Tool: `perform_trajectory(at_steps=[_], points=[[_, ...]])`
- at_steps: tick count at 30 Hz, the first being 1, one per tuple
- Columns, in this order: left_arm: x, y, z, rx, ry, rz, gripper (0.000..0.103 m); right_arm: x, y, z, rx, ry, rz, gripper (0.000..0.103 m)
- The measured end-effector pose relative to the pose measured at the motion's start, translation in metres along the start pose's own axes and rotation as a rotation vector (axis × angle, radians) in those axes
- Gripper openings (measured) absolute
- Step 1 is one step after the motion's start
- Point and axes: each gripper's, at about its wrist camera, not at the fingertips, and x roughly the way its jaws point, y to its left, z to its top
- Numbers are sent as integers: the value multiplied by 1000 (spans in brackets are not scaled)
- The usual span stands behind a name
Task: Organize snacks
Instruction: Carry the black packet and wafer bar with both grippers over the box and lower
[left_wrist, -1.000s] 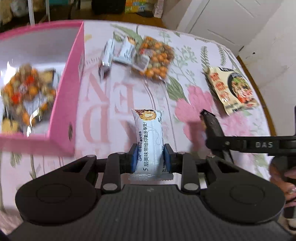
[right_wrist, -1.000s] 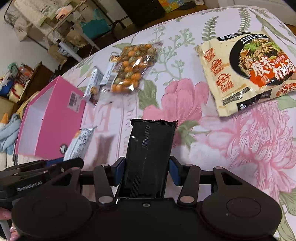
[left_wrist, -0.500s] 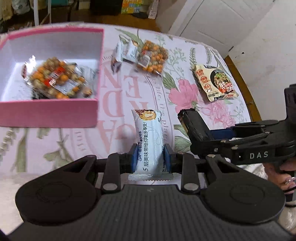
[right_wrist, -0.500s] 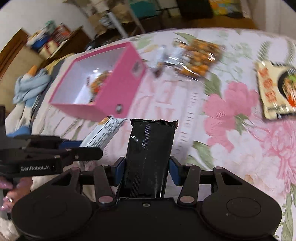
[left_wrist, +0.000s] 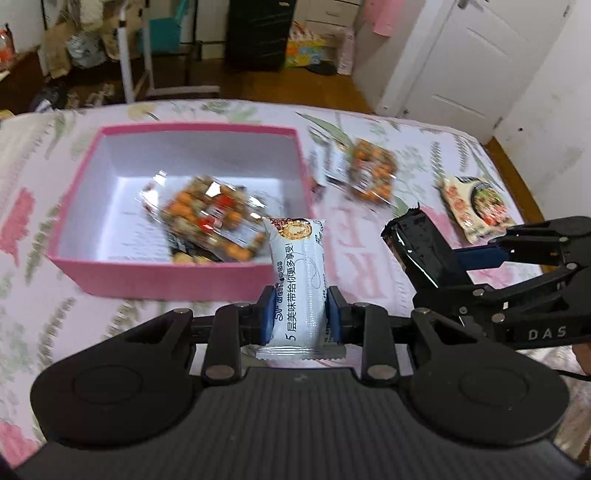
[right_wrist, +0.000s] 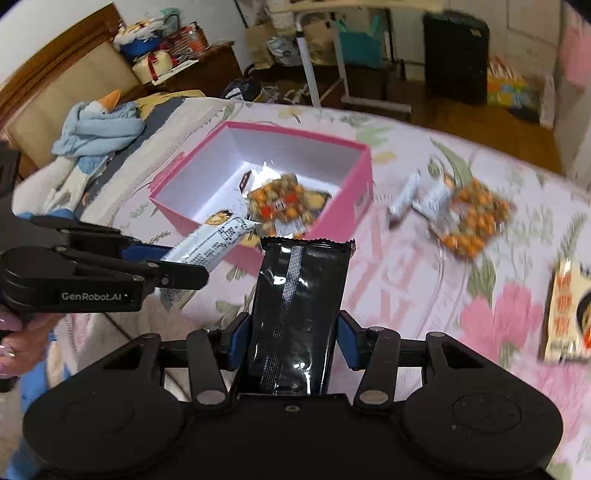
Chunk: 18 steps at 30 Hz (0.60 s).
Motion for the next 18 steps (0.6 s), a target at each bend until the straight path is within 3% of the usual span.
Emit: perform_trajectory(at_steps=[9,18], points=[[7,50,31,-30,-52,113,28,49,24,55,-47,-13,-17,55],[69,121,54,-152,-18,245,28,126,41,103,-97,-23,-38,55]])
